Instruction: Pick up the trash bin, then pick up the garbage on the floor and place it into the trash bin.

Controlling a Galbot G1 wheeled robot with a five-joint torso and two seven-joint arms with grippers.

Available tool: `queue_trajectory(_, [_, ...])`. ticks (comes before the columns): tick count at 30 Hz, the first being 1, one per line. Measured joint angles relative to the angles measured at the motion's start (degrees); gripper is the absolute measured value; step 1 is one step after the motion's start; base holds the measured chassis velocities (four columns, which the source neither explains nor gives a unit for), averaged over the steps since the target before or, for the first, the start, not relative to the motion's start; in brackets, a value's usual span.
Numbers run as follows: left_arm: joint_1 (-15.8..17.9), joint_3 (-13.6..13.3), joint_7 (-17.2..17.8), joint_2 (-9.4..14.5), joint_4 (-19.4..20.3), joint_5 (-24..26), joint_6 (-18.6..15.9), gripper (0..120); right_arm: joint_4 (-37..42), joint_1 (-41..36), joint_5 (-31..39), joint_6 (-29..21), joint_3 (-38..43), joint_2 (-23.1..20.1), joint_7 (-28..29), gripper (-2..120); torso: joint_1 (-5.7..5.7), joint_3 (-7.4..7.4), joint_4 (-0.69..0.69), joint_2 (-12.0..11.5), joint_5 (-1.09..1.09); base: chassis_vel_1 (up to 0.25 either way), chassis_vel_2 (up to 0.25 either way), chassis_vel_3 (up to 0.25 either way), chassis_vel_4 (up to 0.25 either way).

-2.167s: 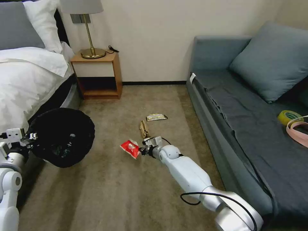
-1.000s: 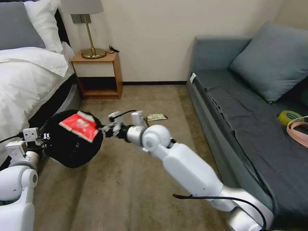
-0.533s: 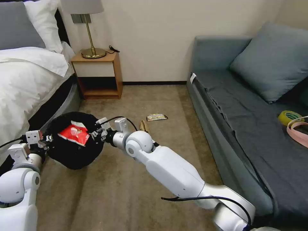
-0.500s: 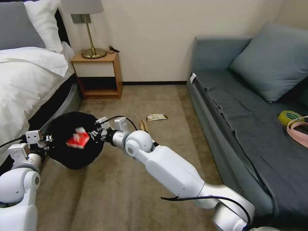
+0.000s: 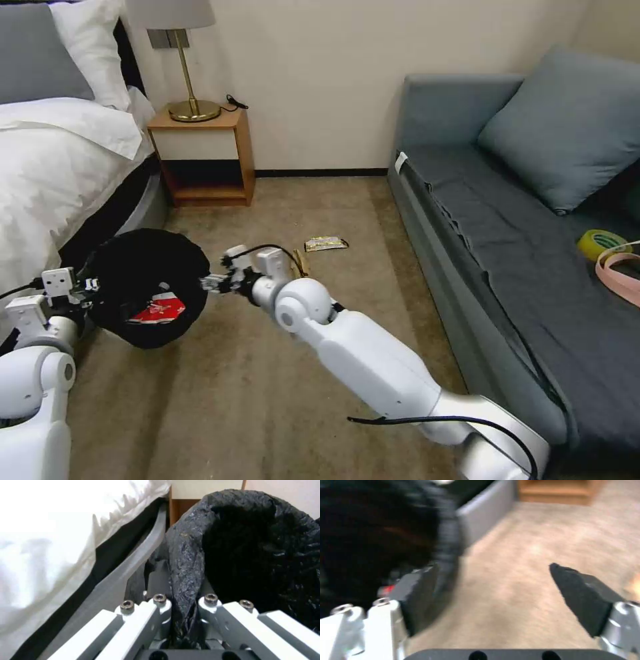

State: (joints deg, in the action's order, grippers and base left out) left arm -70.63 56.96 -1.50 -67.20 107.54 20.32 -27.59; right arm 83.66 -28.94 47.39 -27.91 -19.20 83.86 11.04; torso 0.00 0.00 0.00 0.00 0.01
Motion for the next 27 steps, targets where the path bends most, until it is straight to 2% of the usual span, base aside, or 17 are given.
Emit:
queue_trajectory(4, [-0.3, 0.6, 0.0, 0.3, -0.1, 0.3, 0.5, 3, -1.5, -1.1, 1.3, -1.5, 3.5, -2.6, 3.4, 99, 0.00, 0.00, 0.00, 0.0, 0.00, 0.000, 0.000, 0.000, 0.000])
queue_trajectory(11, [-0.4, 0.7, -0.3, 0.2, -0.2, 0.2, 0.8, 3, -4.3, -2.0, 2.1, -2.1, 6.9, -5.6, 3.6, 100, 0.00, 0.00, -0.01, 0.0, 0.01, 0.000, 0.000, 0.000, 0.000])
queue_trajectory(17, [-0.8, 1.0, -0.5, -0.2, 0.6, 0.0, 0.8, 3, -11.0, -2.2, 0.4, -0.8, 10.8, -5.6, 0.9, 100, 0.00, 0.00, -0.01, 0.0, 0.00, 0.000, 0.000, 0.000, 0.000])
queue_trajectory(27, [-2.9, 1.8, -0.9, -1.7, 1.6, -0.6, 1.7, 3, -16.9, -2.2, -4.0, 1.2, 11.3, -4.4, -1.5, 100, 0.00, 0.00, 0.01, 0.0, -0.01, 0.000, 0.000, 0.000, 0.000])
